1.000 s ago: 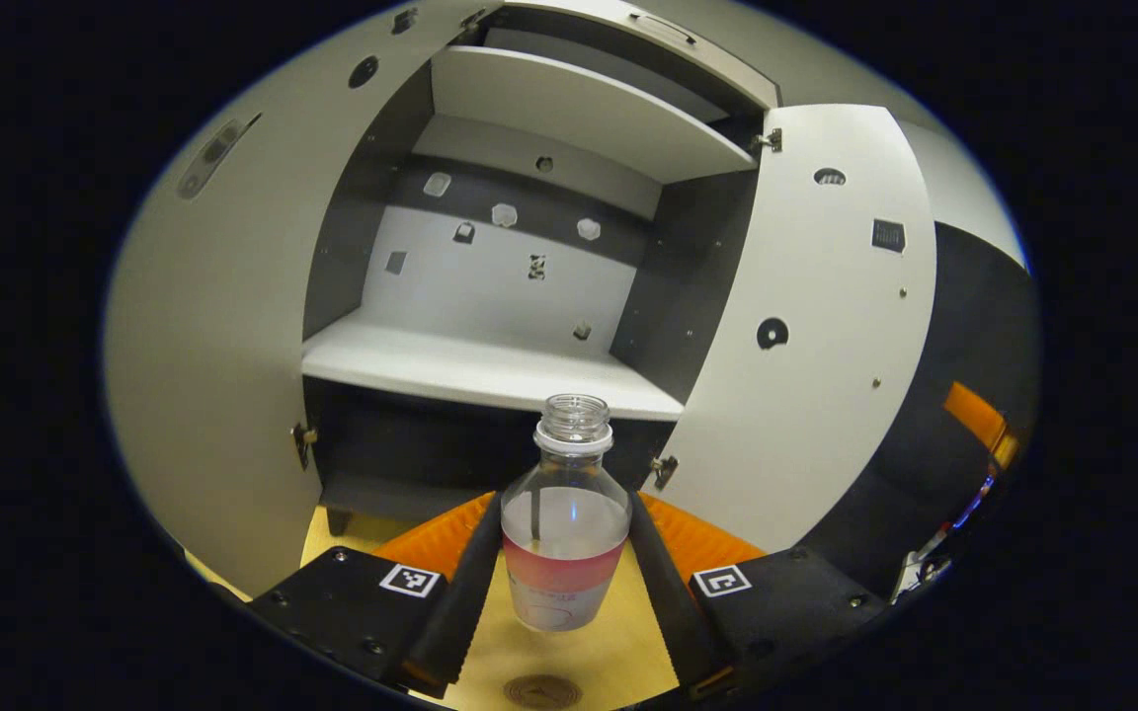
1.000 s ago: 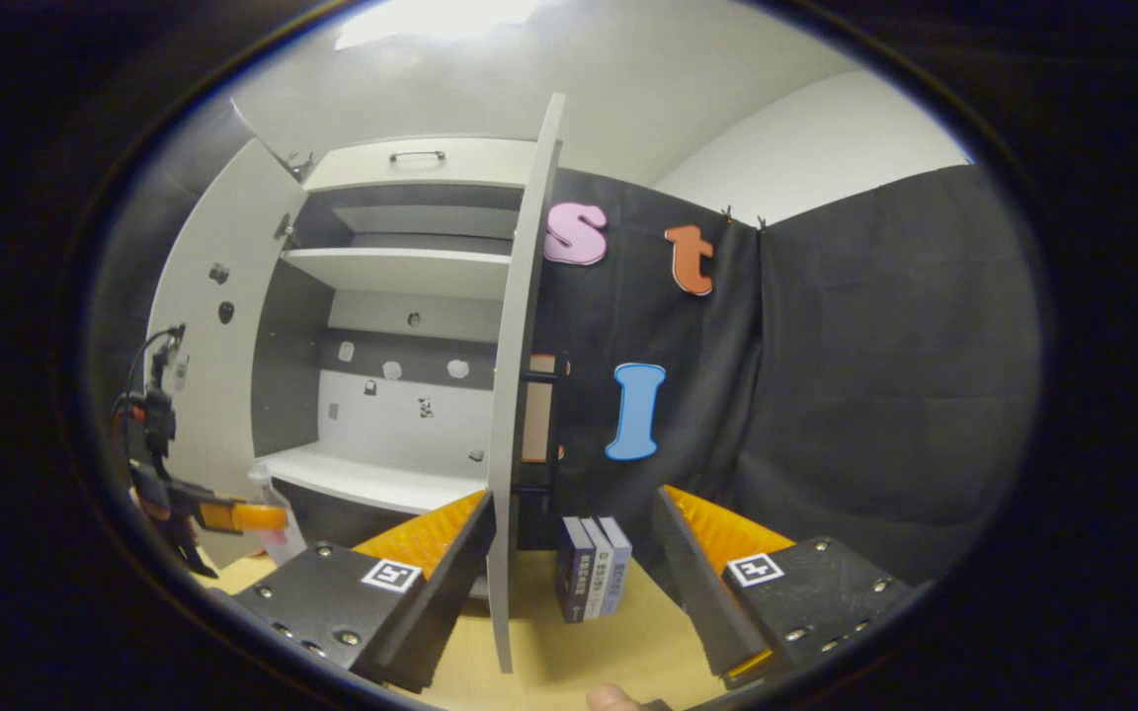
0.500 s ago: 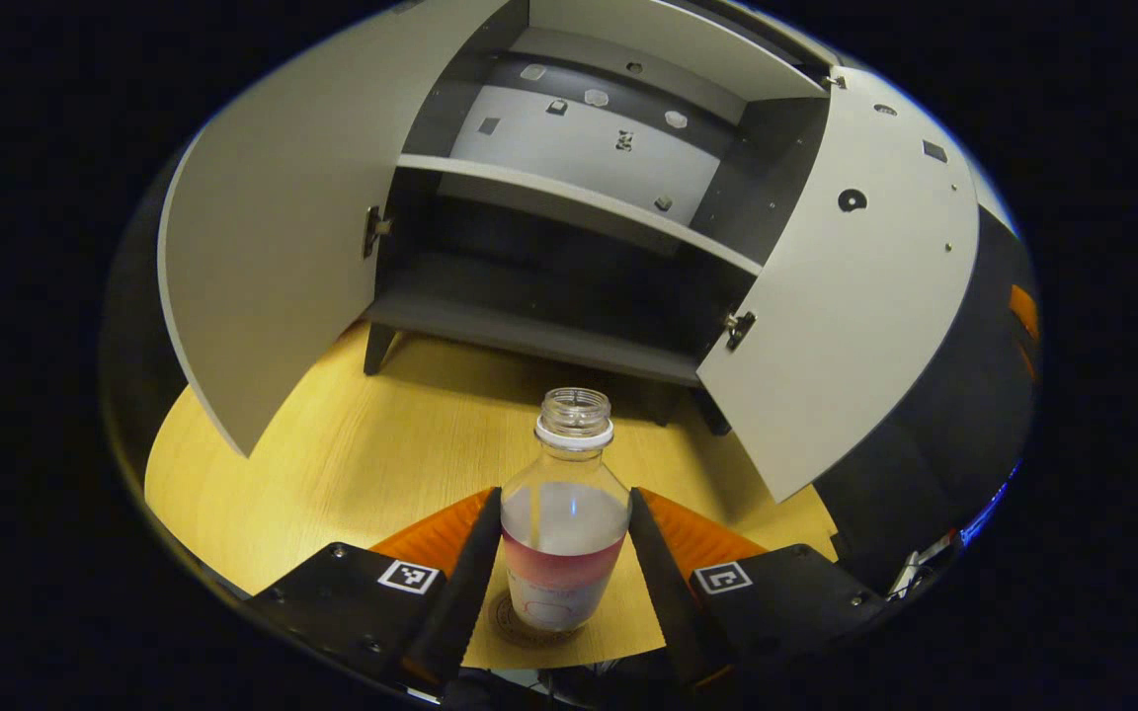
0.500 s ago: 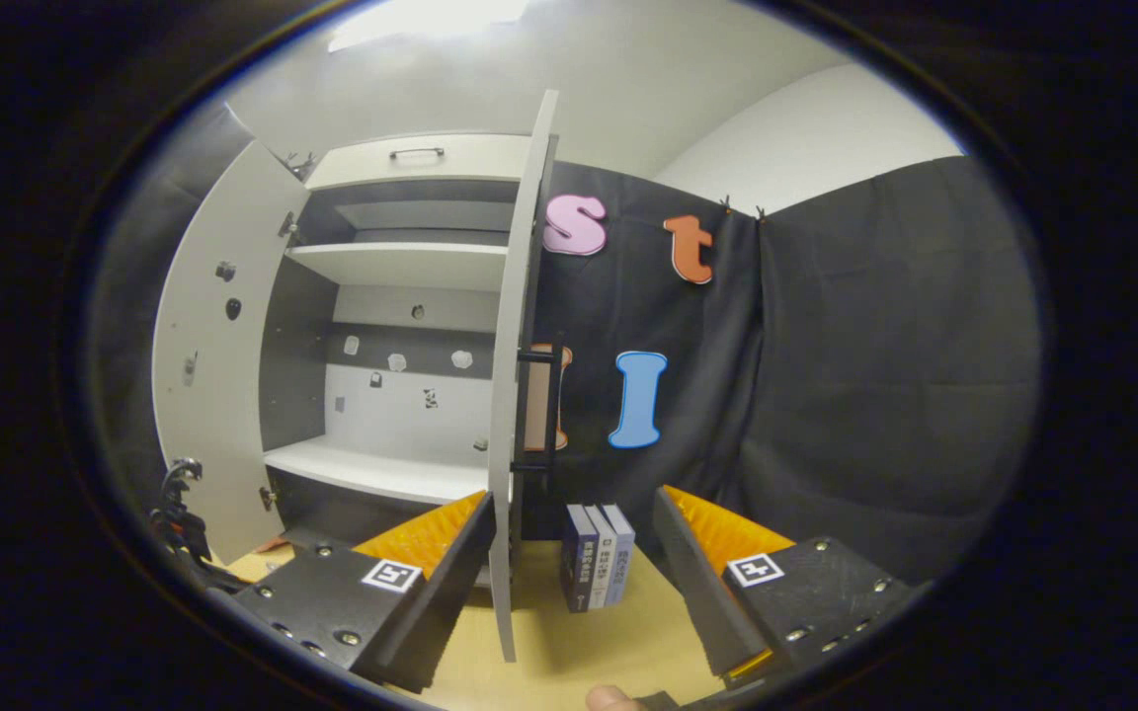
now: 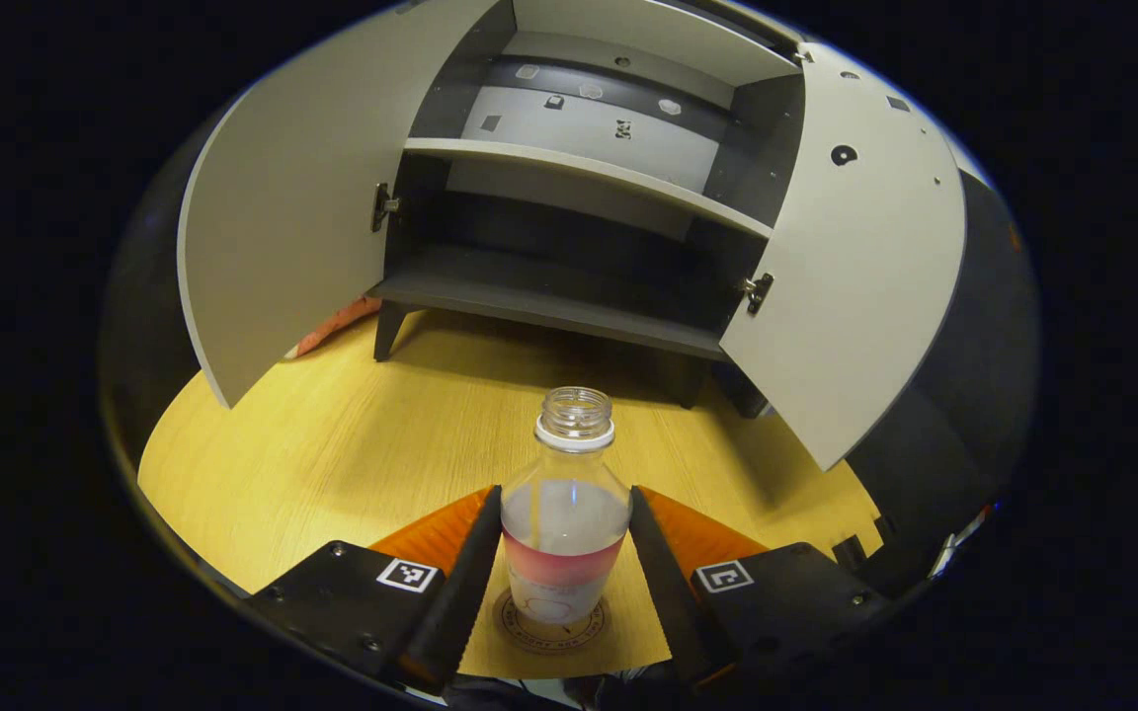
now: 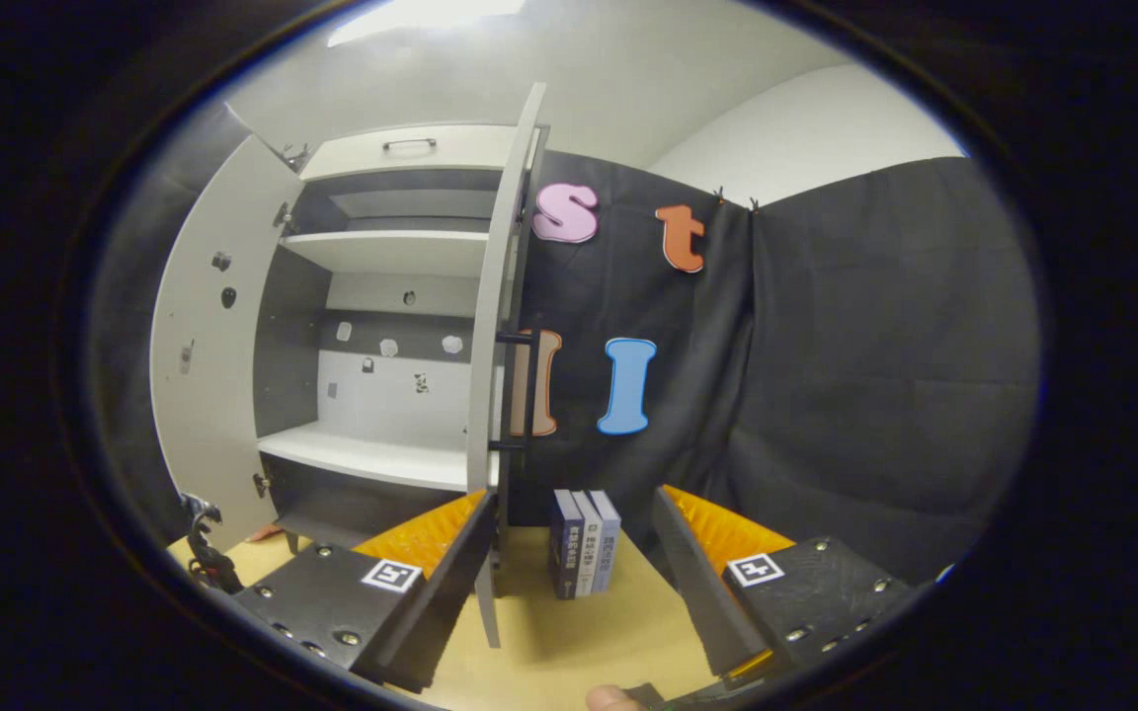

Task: Grasp the bottle in the cabinet with the left hand and place it on the coaster, then close the right door with the right hand and the left door with the left hand.

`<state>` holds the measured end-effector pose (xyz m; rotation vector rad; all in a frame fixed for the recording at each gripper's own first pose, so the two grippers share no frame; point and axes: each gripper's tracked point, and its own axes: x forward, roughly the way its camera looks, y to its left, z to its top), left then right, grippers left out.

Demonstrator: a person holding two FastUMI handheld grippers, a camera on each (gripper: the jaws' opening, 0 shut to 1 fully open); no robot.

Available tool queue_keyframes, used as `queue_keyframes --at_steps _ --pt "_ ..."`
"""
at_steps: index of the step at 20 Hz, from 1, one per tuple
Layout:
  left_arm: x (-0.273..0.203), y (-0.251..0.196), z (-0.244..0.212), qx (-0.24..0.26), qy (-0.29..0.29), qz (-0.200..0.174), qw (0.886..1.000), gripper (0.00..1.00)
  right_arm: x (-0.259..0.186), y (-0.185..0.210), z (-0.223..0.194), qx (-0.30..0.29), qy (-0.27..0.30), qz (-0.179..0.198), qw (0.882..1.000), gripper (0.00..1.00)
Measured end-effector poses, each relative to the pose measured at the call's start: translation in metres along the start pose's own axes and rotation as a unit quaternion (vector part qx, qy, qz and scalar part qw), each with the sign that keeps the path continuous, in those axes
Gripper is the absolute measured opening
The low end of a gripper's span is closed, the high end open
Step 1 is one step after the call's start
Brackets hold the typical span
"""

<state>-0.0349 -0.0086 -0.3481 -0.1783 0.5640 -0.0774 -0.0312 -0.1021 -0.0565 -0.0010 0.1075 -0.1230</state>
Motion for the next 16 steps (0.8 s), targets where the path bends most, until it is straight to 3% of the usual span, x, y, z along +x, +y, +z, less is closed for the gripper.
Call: queue_keyframes --at_steps 2,9,16 --pt "-0.002 -0.003 0.006 0.018 -0.029 -0.008 0.999 0.81 0.002 0.005 -0.001 0.004 0.002 0.004 1.000 0.97" --pt "-0.013 -0.018 -0.014 0.047 -0.001 -0.038 0.998 0.83 0.013 0.029 -0.006 0.008 0.007 0.031 0.999 0.97" --pt "-0.020 -0.019 -0.021 0.078 0.020 -0.040 0.996 0.83 0.026 0.043 -0.010 0.025 0.009 0.046 0.999 0.97"
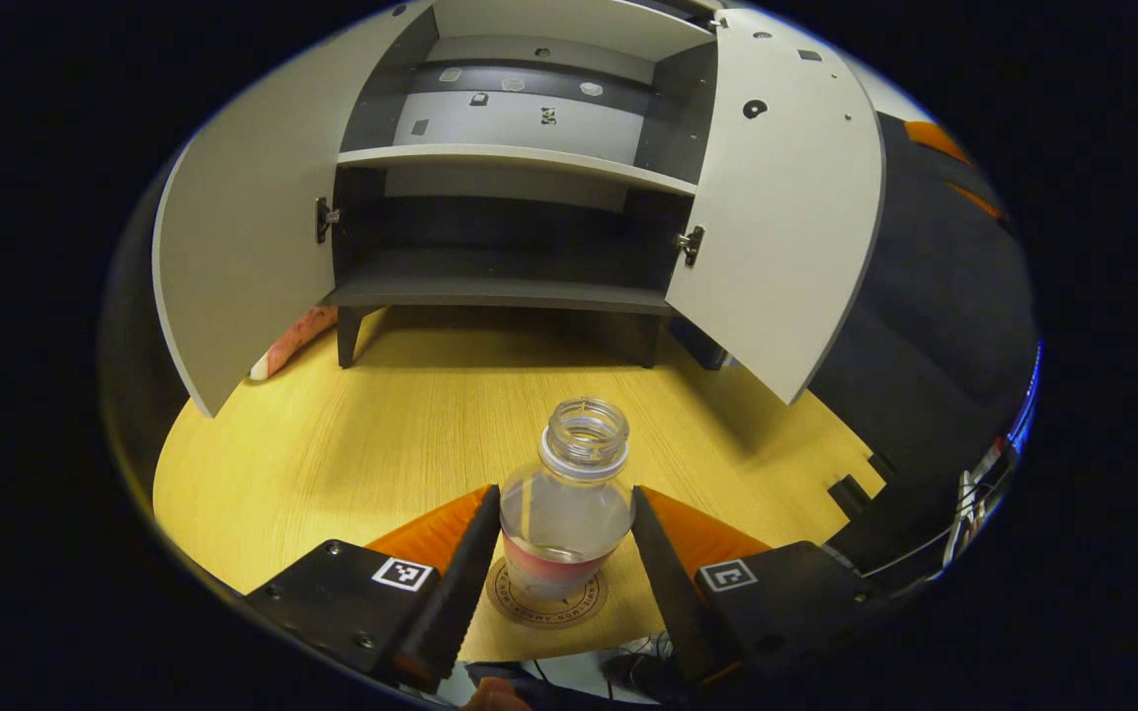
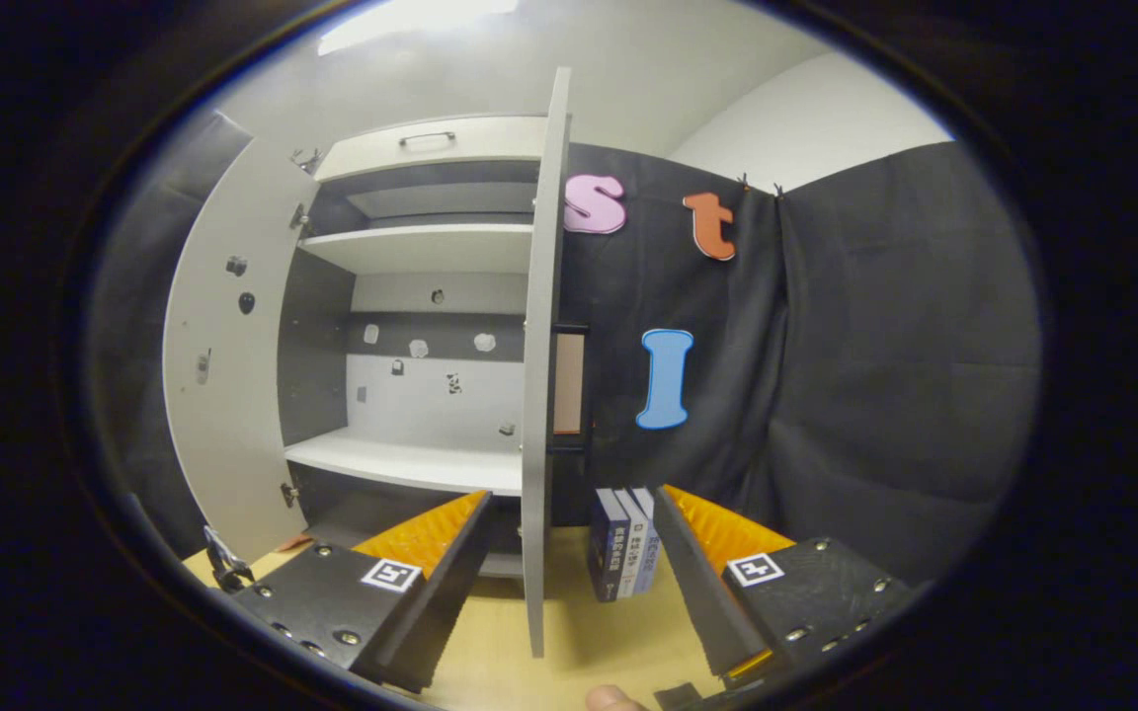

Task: Grasp the bottle in the cabinet with the left hand and place it on the coaster, then close the right door with the right hand and the left door with the left hand.

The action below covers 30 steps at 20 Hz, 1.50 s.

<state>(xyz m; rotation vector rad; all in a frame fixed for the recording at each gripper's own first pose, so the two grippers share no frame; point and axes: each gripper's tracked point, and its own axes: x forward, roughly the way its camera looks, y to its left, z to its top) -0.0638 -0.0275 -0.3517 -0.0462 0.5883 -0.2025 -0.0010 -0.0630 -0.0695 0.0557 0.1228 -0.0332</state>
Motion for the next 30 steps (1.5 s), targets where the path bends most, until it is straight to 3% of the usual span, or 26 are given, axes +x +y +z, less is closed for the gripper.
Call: queue_keyframes --at_steps 10,20,23,30 --pt "-0.006 -0.004 -0.005 0.038 0.024 0.000 0.999 0.82 0.011 0.004 -0.009 0.005 0.004 0.008 1.000 0.94" --pt "-0.012 -0.009 0.003 0.066 0.024 -0.005 0.998 0.81 0.018 -0.001 -0.016 0.013 0.006 0.005 1.000 0.97" --pt "-0.014 -0.010 0.010 0.061 0.022 -0.006 0.998 0.81 0.019 -0.002 -0.016 0.010 0.005 0.005 1.000 0.94" --pt "-0.026 -0.015 0.047 0.068 -0.014 -0.006 0.998 0.81 0.019 -0.004 -0.019 0.010 0.007 0.002 1.000 0.97"
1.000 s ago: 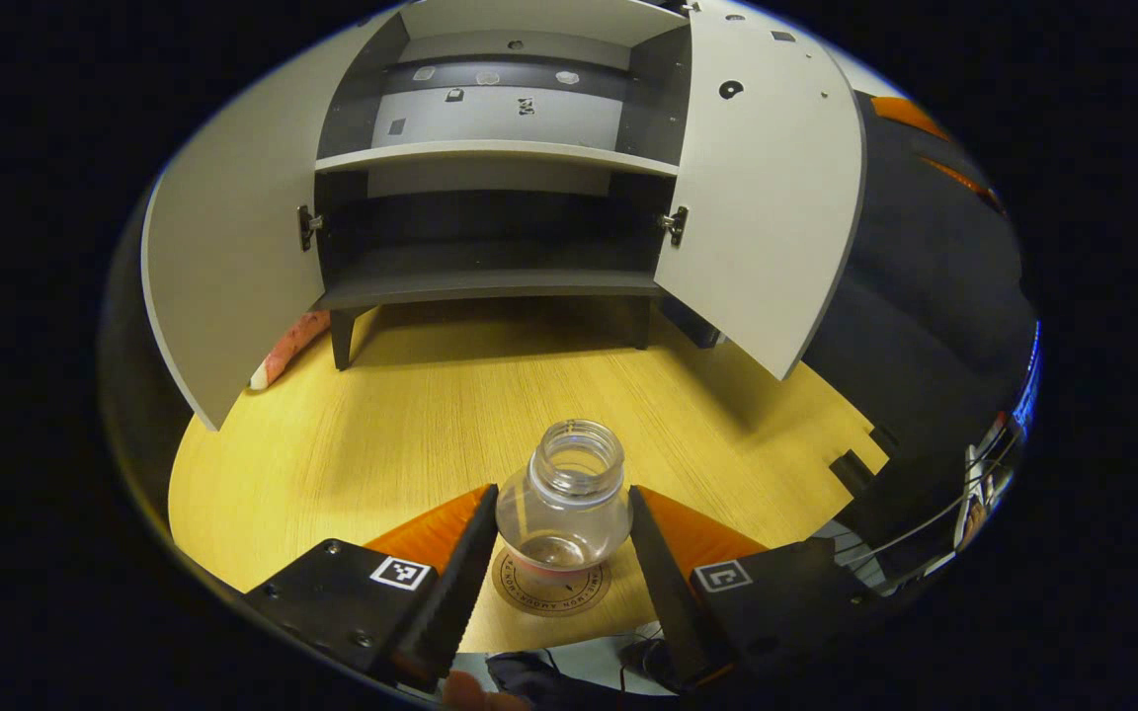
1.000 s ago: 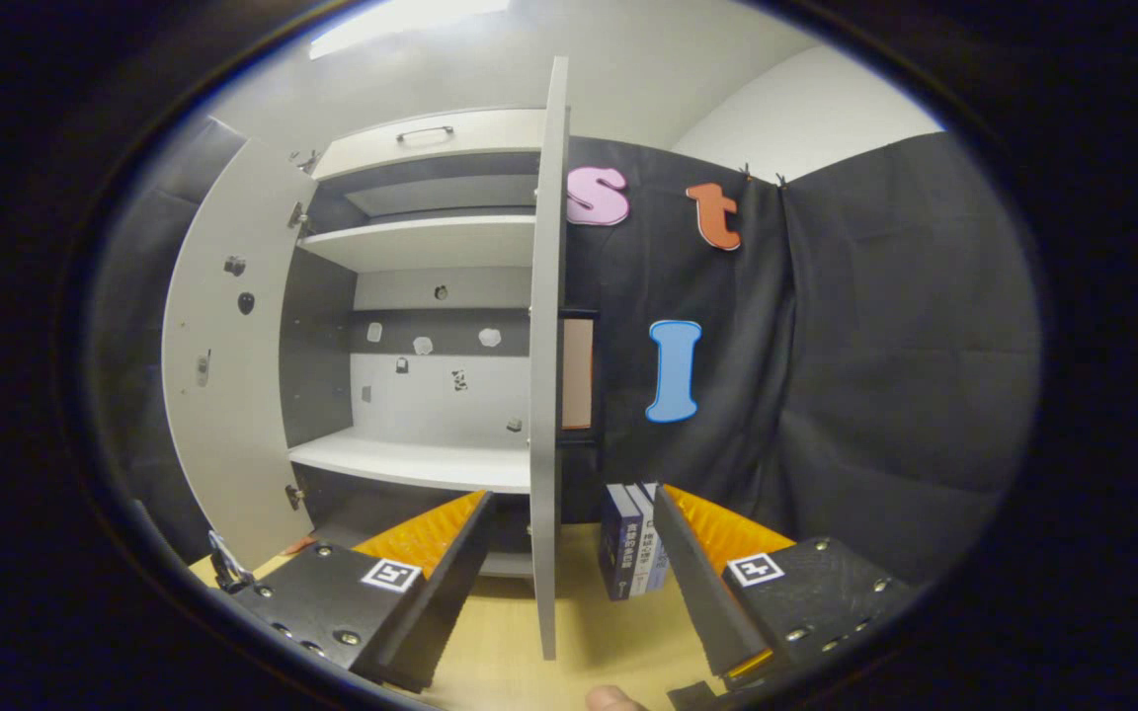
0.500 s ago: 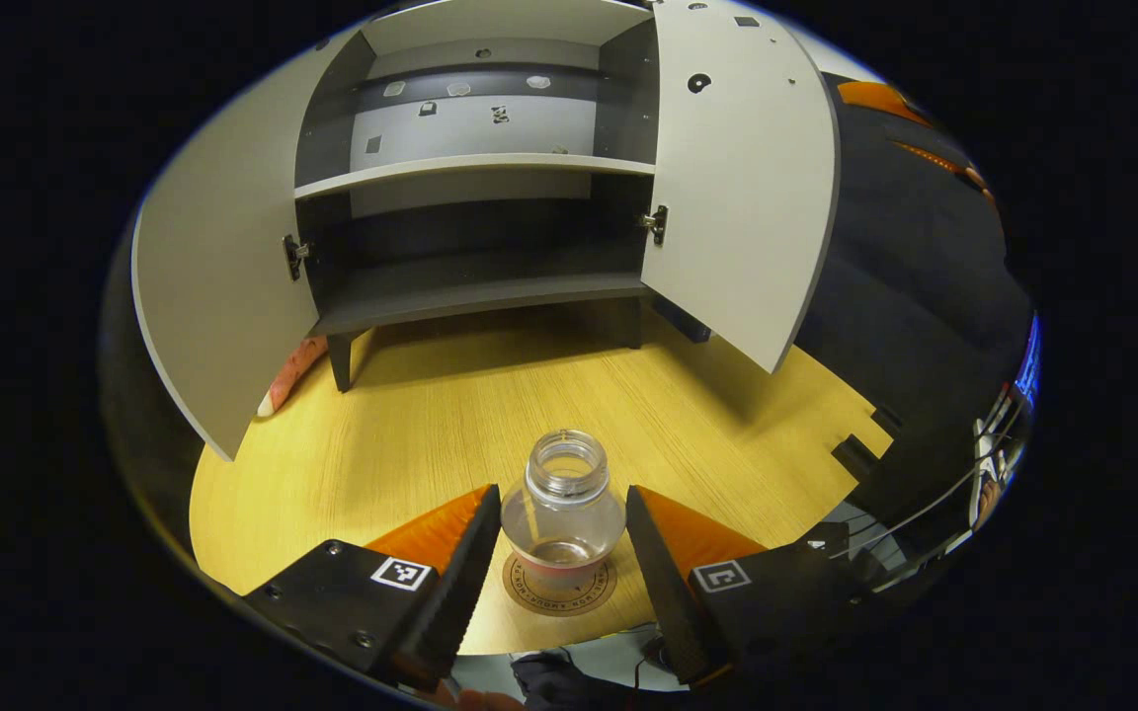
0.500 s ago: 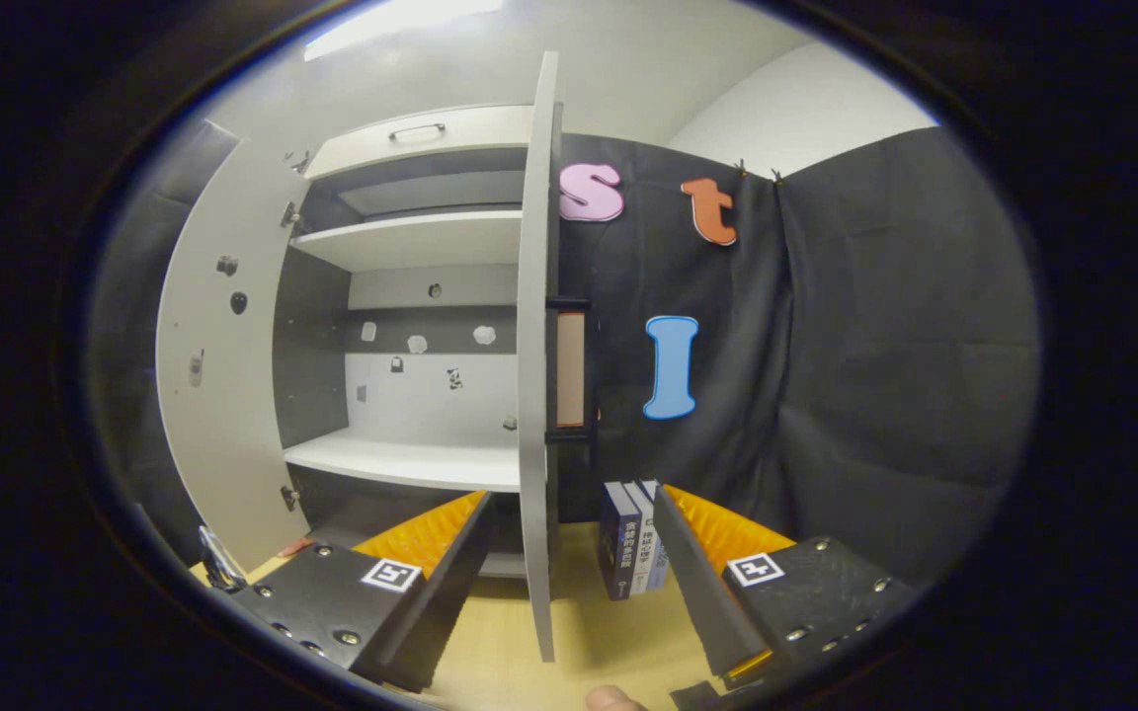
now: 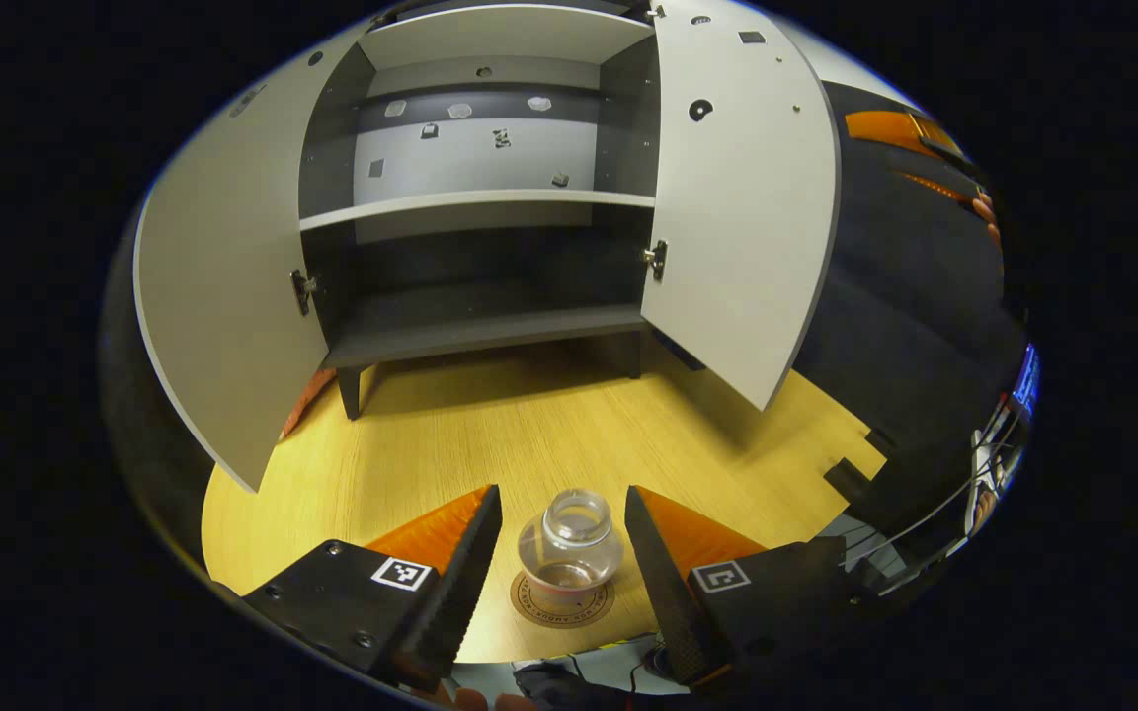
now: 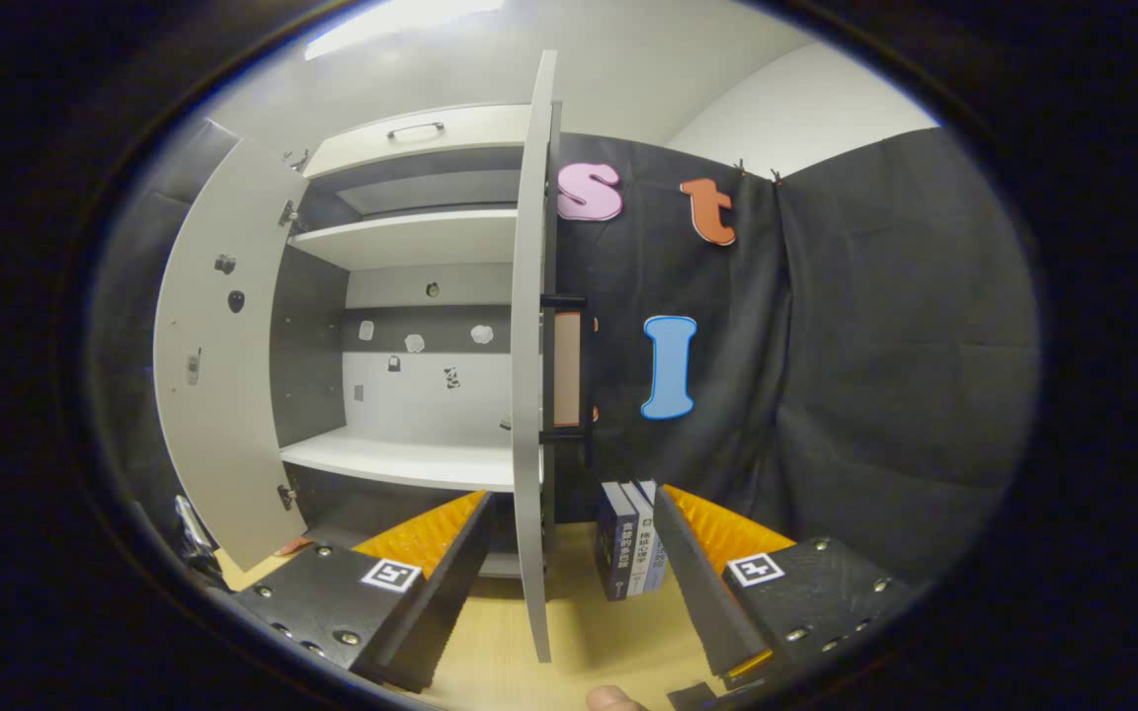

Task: Grasp the bottle in the cabinet with the left hand and place it on the coaster, then close the right door with the right hand and the left door with the left hand.

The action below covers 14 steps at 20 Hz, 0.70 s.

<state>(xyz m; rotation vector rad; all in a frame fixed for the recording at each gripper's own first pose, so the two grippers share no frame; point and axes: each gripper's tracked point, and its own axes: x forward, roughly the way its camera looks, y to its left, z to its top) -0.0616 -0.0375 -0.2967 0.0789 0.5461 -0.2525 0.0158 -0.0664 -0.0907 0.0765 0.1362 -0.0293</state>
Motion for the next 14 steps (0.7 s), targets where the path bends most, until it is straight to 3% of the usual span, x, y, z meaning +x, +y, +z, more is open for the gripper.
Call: queue_keyframes --at_steps 6,14 --pt "-0.018 0.008 0.069 -0.019 -0.064 0.013 0.998 0.81 0.001 0.002 0.000 -0.006 0.001 0.001 1.000 0.94" --pt "-0.047 0.051 0.176 -0.057 -0.157 0.070 0.983 0.81 0.000 -0.005 0.003 -0.010 -0.001 -0.007 1.000 0.97"
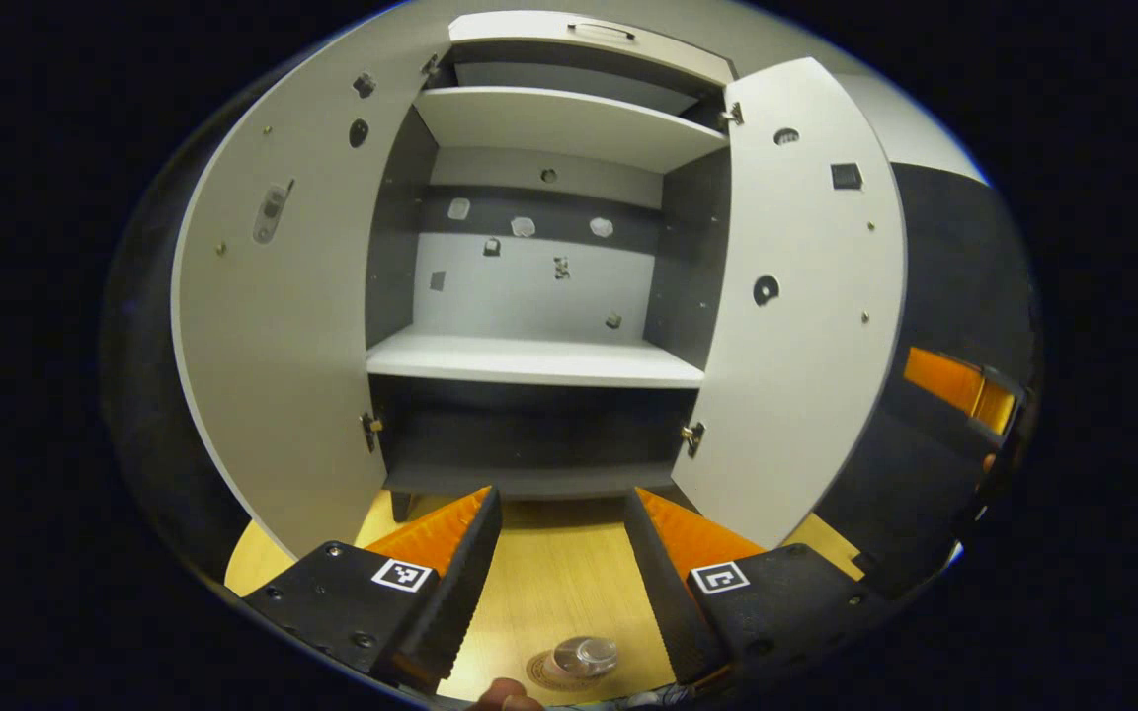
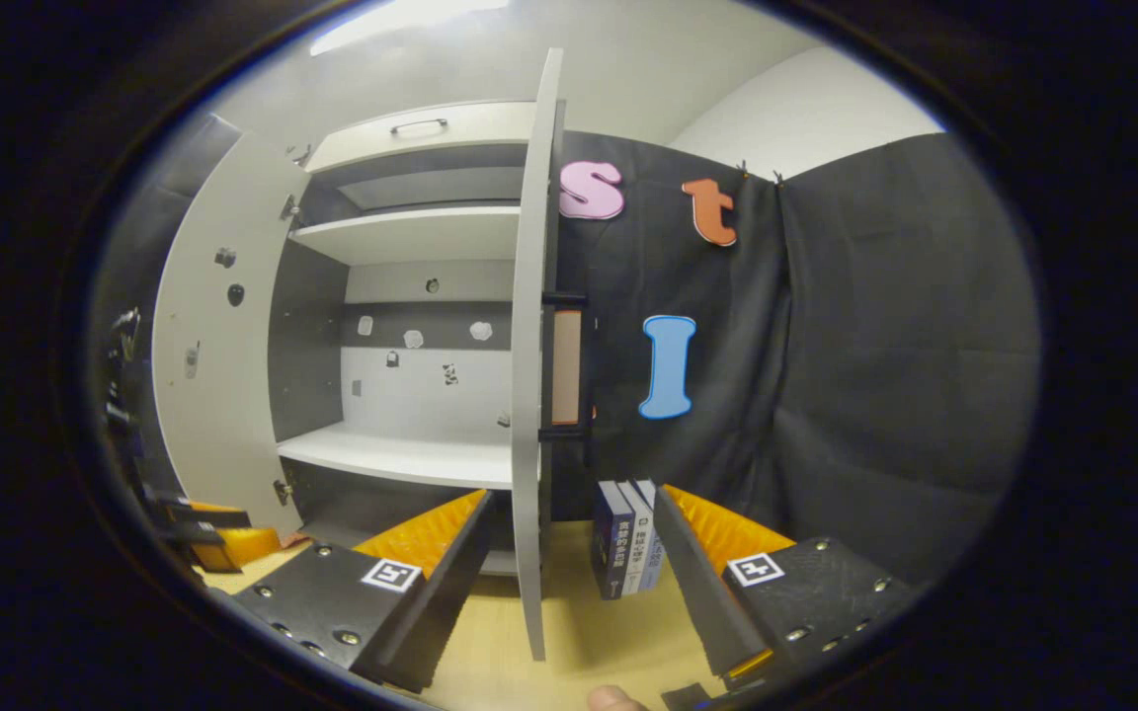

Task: Grasp the bottle in the cabinet with the left hand and place it on the coaster, then close the right door with the right hand and the left door with the left hand.

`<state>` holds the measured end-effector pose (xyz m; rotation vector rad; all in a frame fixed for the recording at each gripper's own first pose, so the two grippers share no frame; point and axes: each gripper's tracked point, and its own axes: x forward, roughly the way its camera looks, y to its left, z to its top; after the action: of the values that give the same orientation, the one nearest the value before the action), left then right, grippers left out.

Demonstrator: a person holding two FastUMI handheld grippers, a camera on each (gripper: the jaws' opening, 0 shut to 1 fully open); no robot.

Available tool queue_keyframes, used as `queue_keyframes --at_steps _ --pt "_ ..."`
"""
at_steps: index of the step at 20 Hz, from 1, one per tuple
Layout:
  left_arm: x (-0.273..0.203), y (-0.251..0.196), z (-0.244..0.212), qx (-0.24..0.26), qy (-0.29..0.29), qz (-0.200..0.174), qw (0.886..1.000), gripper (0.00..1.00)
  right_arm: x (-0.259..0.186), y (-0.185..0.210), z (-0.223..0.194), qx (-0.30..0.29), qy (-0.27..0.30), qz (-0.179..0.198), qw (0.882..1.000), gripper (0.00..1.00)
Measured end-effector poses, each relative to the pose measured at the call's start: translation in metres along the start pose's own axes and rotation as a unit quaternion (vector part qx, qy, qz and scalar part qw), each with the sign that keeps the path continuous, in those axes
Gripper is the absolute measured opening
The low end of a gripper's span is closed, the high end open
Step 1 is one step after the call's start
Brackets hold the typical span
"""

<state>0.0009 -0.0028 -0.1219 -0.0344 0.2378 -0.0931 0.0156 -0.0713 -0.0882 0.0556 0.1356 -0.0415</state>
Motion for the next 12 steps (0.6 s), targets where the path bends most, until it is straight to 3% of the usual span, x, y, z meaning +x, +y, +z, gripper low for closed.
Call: queue_keyframes --at_steps 2,5,9,12 --pt "-0.004 0.017 0.023 0.001 -0.024 0.026 0.999 0.81 -0.001 -0.004 0.001 0.000 -0.003 -0.007 1.000 0.97" --pt "-0.013 0.047 0.046 0.017 -0.055 0.073 0.996 1.00 -0.001 -0.014 0.007 -0.002 -0.015 -0.026 1.000 0.97" --pt "-0.023 0.072 0.053 0.028 -0.065 0.103 0.992 0.97 0.006 -0.028 0.018 -0.013 -0.033 -0.069 0.997 0.97" --pt "-0.025 0.077 0.050 0.008 -0.064 0.109 0.992 0.97 0.014 -0.014 0.022 -0.010 -0.038 -0.050 0.998 0.96"
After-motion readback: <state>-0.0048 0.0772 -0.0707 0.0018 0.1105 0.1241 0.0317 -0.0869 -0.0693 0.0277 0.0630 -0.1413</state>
